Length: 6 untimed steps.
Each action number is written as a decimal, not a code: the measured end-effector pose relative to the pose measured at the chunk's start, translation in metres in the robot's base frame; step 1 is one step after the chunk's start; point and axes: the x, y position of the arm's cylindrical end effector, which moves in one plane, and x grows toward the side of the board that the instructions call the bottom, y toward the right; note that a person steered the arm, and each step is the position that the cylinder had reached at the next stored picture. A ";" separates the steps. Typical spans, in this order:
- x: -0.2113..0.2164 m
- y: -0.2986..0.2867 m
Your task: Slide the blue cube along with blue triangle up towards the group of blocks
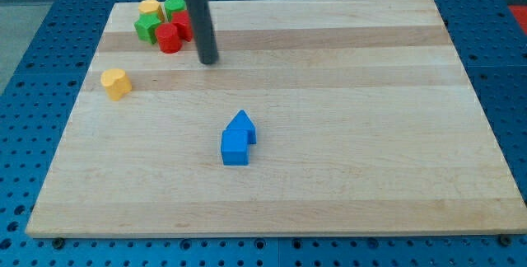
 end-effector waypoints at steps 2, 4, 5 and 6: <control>0.082 0.086; 0.160 0.118; 0.196 0.101; 0.203 0.071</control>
